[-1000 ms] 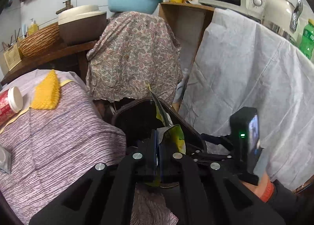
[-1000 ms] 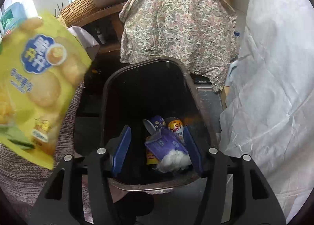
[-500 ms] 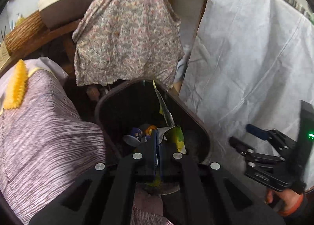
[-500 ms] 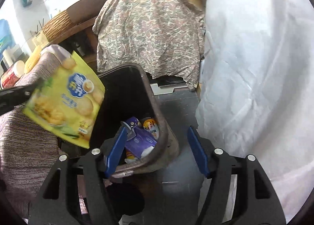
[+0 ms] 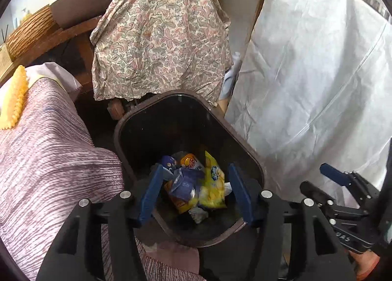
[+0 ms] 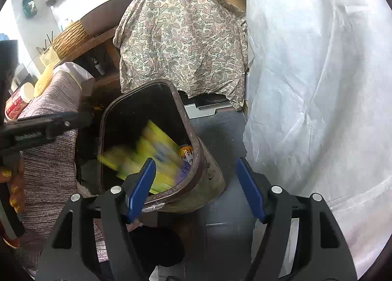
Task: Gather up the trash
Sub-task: 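Open the right tool to drop the tissue while the left tool drops the chip bag, then move both open tools back over the table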
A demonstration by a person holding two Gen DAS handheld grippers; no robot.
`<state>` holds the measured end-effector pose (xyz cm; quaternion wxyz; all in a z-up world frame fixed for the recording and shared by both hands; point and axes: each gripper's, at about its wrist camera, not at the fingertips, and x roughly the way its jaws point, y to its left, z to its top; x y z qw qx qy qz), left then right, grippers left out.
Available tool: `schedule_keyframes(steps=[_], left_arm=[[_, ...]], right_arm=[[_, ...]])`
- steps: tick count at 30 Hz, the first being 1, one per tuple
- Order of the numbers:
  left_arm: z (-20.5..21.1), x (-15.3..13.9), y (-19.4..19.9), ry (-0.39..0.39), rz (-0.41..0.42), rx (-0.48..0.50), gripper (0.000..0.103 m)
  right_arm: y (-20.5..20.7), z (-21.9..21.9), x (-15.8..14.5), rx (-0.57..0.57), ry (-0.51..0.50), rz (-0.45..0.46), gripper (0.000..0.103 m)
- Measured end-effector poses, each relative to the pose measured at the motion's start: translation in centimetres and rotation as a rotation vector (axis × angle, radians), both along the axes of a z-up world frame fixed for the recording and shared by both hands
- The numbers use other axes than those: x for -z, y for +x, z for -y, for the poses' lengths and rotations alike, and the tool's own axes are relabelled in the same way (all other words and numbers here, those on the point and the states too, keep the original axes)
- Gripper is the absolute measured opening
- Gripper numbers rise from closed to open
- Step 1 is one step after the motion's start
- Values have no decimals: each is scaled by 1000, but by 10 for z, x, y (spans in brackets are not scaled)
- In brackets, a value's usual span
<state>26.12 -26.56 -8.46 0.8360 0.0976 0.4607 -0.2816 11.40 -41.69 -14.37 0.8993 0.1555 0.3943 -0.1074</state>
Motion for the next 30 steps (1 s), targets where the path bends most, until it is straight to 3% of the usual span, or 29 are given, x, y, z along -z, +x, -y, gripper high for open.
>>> schedule_keyframes(steps=[16, 25, 30], left_arm=[[-42, -53, -32, -87, 96, -17, 70], [-115, -89, -54, -109, 197, -126, 80], [-164, -99, -64, -93, 241, -211, 83]], right_arm=[[10, -18, -12, -60, 11, 13, 73], [30, -63, -32, -192, 9, 53, 74], [47, -111, -54, -333, 5, 97, 74]])
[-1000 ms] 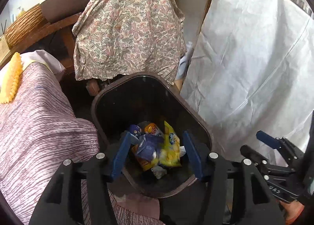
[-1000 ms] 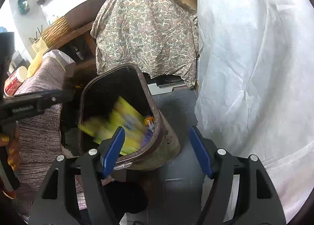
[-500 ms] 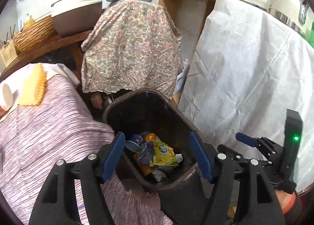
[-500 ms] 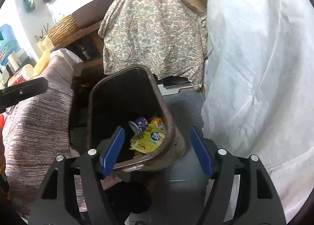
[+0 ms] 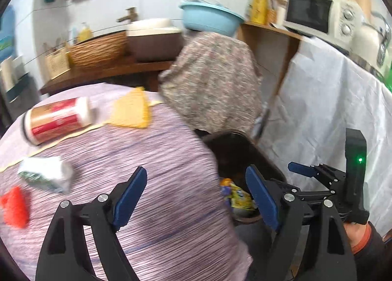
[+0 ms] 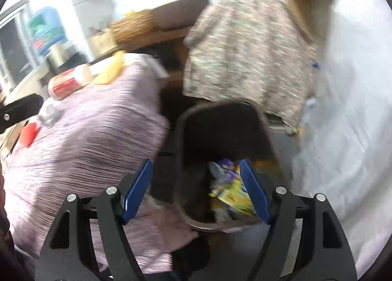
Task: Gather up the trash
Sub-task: 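Move both open tools back over the table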
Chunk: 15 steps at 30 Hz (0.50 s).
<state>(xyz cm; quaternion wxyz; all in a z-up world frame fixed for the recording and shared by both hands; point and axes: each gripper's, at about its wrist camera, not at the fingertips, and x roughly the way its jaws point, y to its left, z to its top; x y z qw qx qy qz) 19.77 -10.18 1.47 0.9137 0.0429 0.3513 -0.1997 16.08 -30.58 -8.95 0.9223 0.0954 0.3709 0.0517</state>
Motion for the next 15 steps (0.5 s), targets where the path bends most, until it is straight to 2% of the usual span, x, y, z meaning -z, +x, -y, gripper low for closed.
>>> schedule_keyframes(steps=[5, 15], left_arm=[[-51, -4, -7, 46, 27, -109, 85], [-159, -2, -12, 84, 12, -311, 86]], right_arm=[[13, -53, -24, -151, -4, 39, 82], [25, -149, -55, -432, -55, 65, 85]])
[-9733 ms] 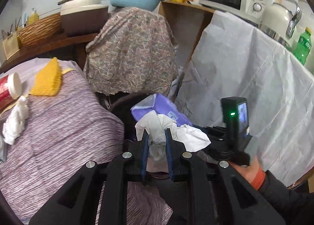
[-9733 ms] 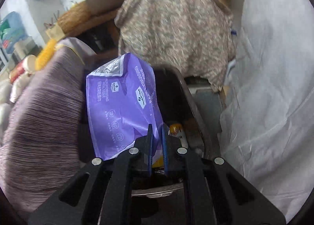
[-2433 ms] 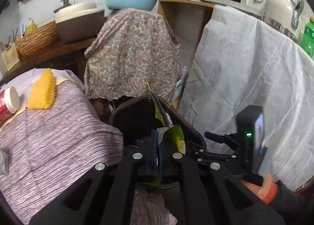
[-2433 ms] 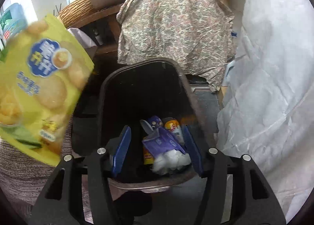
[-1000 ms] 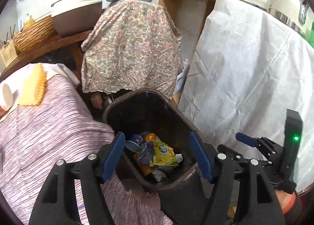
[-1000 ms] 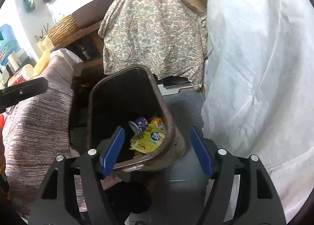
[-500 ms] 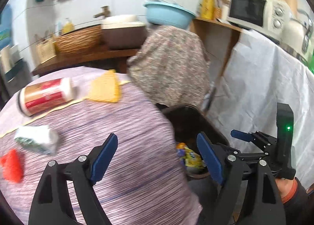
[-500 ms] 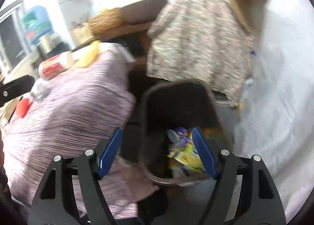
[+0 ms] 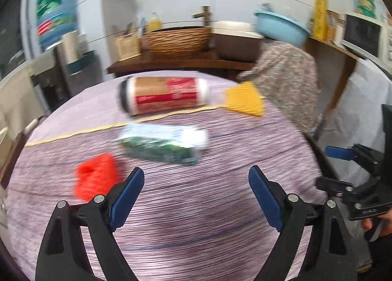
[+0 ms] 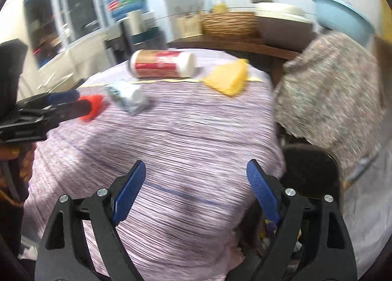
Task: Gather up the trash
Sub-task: 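Move both open tools back over the table, then grasp the red mesh net with the left tool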
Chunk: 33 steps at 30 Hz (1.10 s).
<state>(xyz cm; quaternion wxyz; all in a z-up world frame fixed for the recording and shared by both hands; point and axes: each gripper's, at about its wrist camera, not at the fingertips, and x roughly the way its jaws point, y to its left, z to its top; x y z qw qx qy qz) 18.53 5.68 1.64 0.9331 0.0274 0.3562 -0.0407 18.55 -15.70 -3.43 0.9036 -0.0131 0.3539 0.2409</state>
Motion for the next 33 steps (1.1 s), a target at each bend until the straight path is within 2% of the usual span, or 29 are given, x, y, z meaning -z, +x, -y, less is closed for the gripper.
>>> schedule_keyframes(steps=[12, 16, 22, 26, 27, 28, 29, 33], left_arm=[[-89, 14, 6, 48, -36, -178, 86], [-105, 21, 11, 24, -71, -184, 86], [-111, 26, 22, -26, -79, -155, 86], [-106, 34, 35, 14, -104, -145, 85], [-105, 37, 37, 31, -108, -144, 83], [-104, 40, 40, 46, -115, -144, 75], [-104, 44, 42, 49, -127, -143, 62], [-106, 49, 42, 29, -137, -134, 34]], right_arm=[[13, -76, -18, -169, -63, 15, 86], [15, -89, -24, -192, -71, 23, 86], [20, -99, -25, -202, -100, 23, 86], [24, -104, -25, -208, -108, 20, 86], [25, -105, -25, -210, -110, 20, 86], [27, -107, -25, -214, -110, 18, 86], [28, -109, -25, -217, -110, 16, 86], [34, -119, -23, -236, -114, 8, 86]])
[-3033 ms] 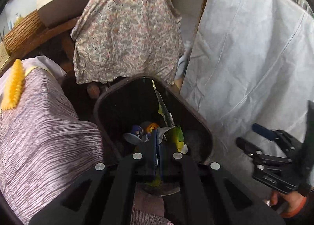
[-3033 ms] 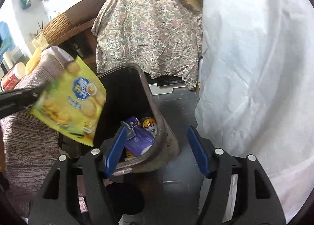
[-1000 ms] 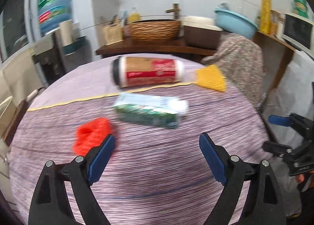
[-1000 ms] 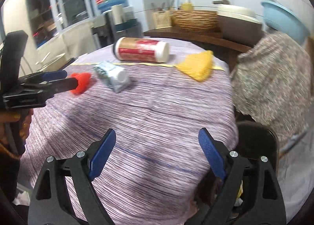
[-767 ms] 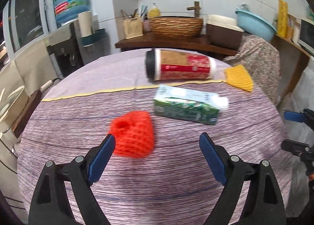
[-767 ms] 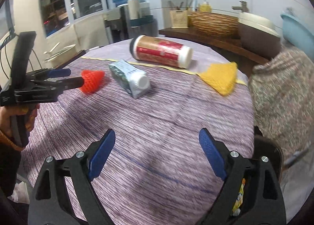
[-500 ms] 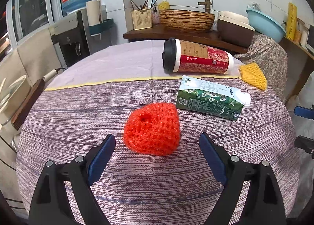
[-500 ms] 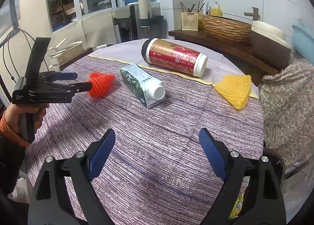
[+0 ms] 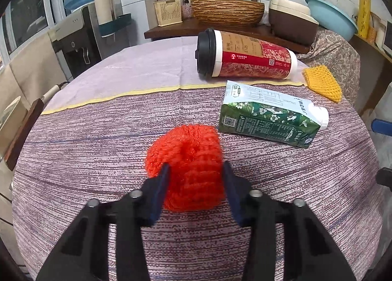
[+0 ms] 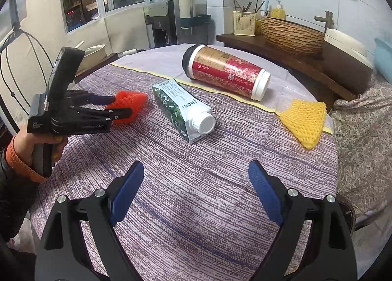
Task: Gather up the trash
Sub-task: 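Grasp the red mesh net with the left tool, then grasp the green milk carton with the right tool while the left tool holds the net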
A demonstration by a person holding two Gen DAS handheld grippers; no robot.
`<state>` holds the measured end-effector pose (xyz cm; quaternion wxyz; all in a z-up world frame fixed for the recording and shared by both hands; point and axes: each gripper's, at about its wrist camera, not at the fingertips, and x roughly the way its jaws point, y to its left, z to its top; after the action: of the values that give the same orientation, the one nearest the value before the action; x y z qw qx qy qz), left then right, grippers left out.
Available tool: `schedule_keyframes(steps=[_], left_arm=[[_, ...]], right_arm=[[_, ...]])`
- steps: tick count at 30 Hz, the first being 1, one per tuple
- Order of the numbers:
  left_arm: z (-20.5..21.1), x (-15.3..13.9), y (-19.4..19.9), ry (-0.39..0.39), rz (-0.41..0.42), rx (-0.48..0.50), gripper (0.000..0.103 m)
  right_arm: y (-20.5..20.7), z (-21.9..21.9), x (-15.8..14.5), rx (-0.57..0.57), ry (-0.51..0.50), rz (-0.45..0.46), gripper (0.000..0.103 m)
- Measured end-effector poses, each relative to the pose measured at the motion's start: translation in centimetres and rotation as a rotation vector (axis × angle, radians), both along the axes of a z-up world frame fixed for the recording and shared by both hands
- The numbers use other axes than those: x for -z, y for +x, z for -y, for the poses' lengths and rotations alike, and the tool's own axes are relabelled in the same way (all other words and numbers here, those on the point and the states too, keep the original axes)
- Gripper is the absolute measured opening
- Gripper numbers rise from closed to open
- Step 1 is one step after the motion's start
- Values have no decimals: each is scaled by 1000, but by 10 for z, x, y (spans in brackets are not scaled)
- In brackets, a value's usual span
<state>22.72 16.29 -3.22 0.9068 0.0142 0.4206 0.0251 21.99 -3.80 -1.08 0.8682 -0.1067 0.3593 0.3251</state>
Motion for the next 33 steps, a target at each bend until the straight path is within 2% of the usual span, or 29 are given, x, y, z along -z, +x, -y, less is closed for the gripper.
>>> schedule_keyframes(steps=[2, 5, 17, 29, 33], left_arm=[[0, -2, -3, 1, 8, -2, 19], [-2, -7, -9, -14, 26, -11, 12], [-7, -26, -38, -70, 90, -16, 12], [-11, -22, -44, -121, 88, -2, 12], [-13, -22, -44, -130, 92, -4, 12]], right_arm=[[4, -9, 1, -21, -10, 5, 86], [10, -22, 4, -51, -30, 15, 86], [51, -86, 8, -192, -137, 43, 86], [89, -130, 33, -255, -230, 13, 86], [94, -136, 40, -255, -267, 21, 74]])
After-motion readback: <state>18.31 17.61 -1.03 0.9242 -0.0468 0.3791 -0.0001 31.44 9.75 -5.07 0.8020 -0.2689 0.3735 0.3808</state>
